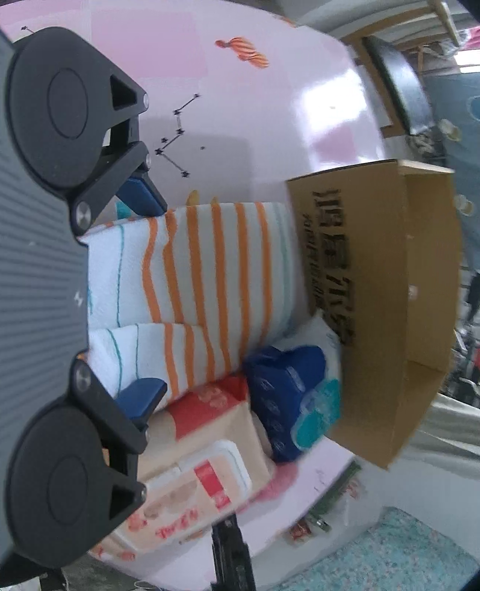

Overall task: Organize soft objects
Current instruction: 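Grasp the orange-striped towel with the left gripper while the right grasps the pink wrapped roll, then carry the towel and pink roll into the box and open both grippers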

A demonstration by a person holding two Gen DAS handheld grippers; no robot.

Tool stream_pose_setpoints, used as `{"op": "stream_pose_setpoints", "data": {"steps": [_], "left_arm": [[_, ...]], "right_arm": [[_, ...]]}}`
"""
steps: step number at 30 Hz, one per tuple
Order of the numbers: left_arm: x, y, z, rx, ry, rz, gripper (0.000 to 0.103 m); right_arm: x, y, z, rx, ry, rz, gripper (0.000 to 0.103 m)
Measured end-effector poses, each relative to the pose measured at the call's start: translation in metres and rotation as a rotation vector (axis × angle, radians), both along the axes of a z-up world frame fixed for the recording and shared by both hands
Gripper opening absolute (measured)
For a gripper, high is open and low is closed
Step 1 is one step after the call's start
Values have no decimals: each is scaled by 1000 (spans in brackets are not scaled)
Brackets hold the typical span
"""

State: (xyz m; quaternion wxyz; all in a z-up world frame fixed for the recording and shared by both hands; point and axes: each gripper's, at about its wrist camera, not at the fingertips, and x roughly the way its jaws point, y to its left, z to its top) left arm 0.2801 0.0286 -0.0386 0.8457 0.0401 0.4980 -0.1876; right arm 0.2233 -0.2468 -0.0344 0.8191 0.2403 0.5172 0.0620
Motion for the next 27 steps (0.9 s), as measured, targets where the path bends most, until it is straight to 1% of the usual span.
{"op": "stream_pose_setpoints", "data": {"steps": [2,3,4,5,6,7,8,9,10,11,13,14,19,22,23,27], "left_arm": [[5,-2,-7,19,34,9,89],[8,-1,-10,16,45,16,88],[9,0,-11,11,53,22,83],[9,-1,-11,17,53,24,72],[8,-2,-10,29,51,13,64],[6,-3,-8,35,48,-3,38],[5,-2,-6,7,66,-22,22],[7,1,-5,-45,98,-21,21],[7,2,-3,-67,120,-3,19],[7,0,0,-49,114,4,18],[1,-7,9,-2,56,-21,18],[-3,-8,15,-1,29,-29,17],[-13,-4,42,-39,-21,-29,17],[-17,4,62,-90,-40,-19,17],[-20,7,71,-106,-50,-15,17],[-29,13,106,-121,-110,-35,17]], "right_arm": [[-6,0,-2,19,-4,-56,38],[-9,-1,-3,29,-8,-76,38],[-11,-1,-3,30,-12,-96,38],[-14,-1,-2,24,-13,-111,37],[-16,-1,-2,14,-14,-121,37],[-18,-1,-1,7,-15,-123,37],[-20,-1,-1,2,-17,-128,37],[-23,-2,0,4,-19,-131,37],[-26,-4,0,6,-26,-138,37],[-29,-6,1,8,-33,-142,37],[-35,-10,7,8,-57,-145,37],[-39,-12,10,6,-70,-145,37],[-49,-22,29,38,-119,-158,37],[-53,-24,41,42,-147,-147,37],[-55,-24,46,46,-162,-143,37],[-62,-21,67,54,-216,-126,37]]}}
